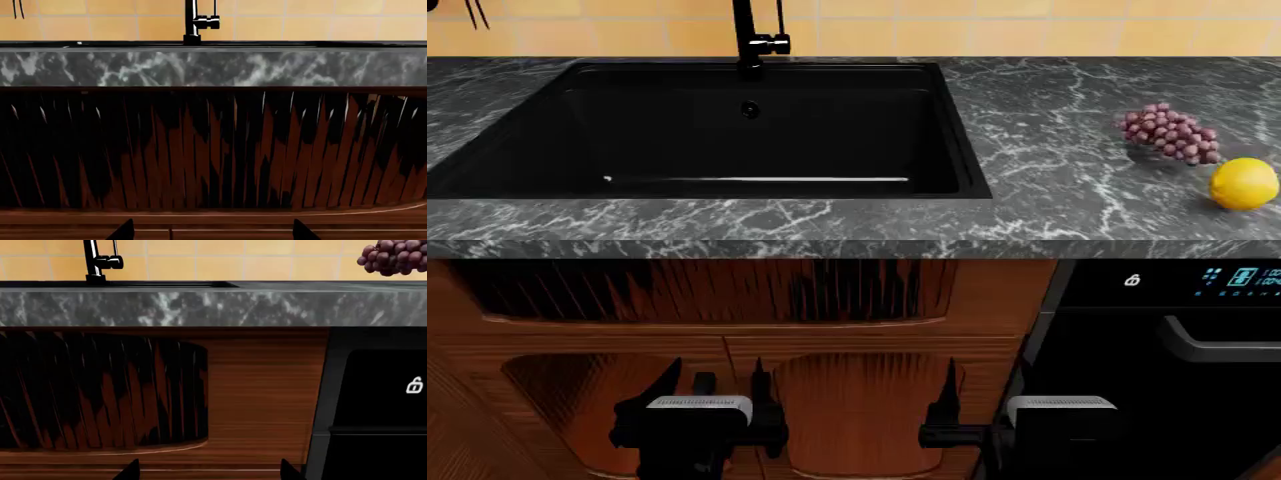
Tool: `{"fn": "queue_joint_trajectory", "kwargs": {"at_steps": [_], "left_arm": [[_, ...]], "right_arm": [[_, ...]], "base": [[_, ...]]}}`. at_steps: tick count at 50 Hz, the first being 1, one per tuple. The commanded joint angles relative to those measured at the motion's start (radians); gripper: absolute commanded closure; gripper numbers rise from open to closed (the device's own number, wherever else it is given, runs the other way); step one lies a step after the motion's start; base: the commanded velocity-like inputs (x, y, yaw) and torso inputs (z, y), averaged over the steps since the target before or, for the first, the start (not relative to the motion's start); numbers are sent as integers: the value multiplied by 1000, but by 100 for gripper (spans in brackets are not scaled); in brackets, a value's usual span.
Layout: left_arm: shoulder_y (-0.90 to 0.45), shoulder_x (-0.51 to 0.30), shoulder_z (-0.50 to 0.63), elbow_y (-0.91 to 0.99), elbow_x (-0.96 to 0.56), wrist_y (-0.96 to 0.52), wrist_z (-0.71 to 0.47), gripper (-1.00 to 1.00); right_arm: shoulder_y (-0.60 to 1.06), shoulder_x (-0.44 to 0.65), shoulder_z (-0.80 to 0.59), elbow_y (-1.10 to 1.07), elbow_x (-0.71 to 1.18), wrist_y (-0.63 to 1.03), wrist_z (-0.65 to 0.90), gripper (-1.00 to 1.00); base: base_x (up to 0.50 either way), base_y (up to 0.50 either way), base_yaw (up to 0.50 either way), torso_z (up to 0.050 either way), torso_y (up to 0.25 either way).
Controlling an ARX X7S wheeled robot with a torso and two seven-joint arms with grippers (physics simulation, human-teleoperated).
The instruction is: Pick the lemon, grape from the counter and place them in the cabinet. Then close the cabinet.
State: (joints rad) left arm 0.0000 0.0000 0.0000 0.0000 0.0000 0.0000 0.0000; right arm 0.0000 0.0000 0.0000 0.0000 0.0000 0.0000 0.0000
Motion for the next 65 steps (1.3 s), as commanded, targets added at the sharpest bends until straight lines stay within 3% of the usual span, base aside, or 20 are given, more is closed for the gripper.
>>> {"fn": "queue_joint_trajectory", "kwargs": {"at_steps": [1,17,35,48,65], "left_arm": [[0,-16,18,2,-17,-2,-18,-100],[-17,-60,70,164,-41,-114,-85,-100],[-154,-110,84,561,-106,-458,-80,-100],[-190,-153,92,625,-124,-503,-68,-100],[-193,-175,101,668,-135,-523,-79,-100]], "right_arm": [[-2,15,-19,-3,18,1,20,-100],[17,58,-74,-95,51,82,73,-100],[137,109,-76,-419,108,403,99,-100],[175,147,-80,-514,135,488,96,-100],[169,169,-80,-542,157,486,99,-100]], "base": [[0,0,0,0,0],[0,0,0,0,0],[0,0,0,0,0],[0,-43,0,46,0],[0,-493,0,50,0]]}}
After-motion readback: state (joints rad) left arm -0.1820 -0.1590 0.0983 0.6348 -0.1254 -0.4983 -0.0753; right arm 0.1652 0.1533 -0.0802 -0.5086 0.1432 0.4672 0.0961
